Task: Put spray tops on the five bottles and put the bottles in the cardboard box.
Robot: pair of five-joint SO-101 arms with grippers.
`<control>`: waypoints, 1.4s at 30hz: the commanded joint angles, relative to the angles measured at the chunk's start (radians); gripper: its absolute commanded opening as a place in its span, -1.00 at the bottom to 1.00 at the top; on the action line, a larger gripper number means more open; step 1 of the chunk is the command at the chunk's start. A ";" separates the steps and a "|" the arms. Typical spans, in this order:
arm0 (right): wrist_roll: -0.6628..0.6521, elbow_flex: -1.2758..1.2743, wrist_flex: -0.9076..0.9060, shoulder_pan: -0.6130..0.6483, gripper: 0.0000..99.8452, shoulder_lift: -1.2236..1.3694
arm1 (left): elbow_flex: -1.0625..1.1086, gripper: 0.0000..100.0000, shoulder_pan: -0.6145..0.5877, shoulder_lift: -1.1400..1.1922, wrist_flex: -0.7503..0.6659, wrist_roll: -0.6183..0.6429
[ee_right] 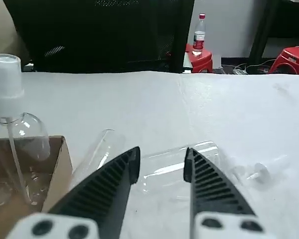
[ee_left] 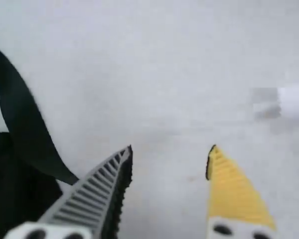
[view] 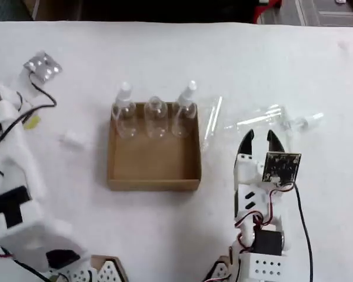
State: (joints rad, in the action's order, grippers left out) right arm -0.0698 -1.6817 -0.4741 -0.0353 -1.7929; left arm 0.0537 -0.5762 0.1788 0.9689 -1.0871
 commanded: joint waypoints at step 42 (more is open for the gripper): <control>-0.023 -0.009 -0.002 0.010 -0.75 -0.005 | -0.124 -0.55 -0.082 0.058 0.384 -0.508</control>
State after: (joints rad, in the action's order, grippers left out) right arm -0.0775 -1.6817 -0.4741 -0.0338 -1.7929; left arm -0.0629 -0.6697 0.3905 1.2068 -1.5213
